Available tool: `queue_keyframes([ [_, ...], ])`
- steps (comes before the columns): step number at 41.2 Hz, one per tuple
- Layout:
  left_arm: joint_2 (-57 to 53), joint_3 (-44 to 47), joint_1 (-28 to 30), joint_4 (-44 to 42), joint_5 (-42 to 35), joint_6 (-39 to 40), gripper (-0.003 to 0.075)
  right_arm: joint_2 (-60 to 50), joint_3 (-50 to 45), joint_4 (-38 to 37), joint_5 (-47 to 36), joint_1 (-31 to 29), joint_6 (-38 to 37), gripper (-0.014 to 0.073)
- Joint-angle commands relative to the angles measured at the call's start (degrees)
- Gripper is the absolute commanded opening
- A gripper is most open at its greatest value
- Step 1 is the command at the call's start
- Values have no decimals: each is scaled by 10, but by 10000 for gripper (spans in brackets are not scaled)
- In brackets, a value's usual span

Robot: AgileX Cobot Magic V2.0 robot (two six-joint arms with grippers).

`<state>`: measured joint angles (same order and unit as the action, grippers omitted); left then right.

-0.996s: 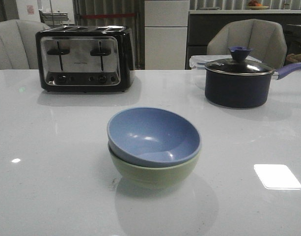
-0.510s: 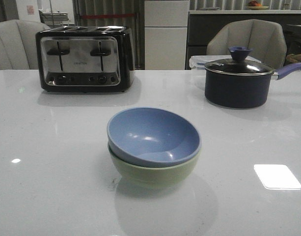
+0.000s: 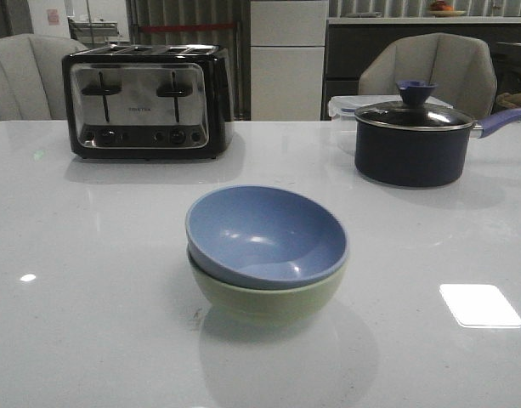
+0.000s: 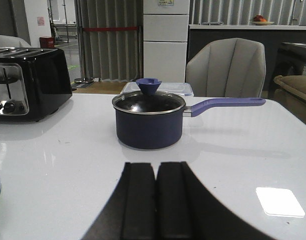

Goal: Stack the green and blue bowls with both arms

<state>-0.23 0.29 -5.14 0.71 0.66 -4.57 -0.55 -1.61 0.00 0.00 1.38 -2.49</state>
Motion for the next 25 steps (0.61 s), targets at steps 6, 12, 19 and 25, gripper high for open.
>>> queue_keyframes([
  [6,-11,1,-4,4,-51,5,93,-12,2,-6,-53,1,12,29],
  [12,-11,1,-4,4,-51,5,93,-12,2,-6,-53,-3,12,29],
  [19,-11,1,-4,4,-51,5,93,-12,2,-6,-53,-5,12,29],
  [25,-11,1,-4,4,-51,5,93,-12,2,-6,-53,-1,12,29],
])
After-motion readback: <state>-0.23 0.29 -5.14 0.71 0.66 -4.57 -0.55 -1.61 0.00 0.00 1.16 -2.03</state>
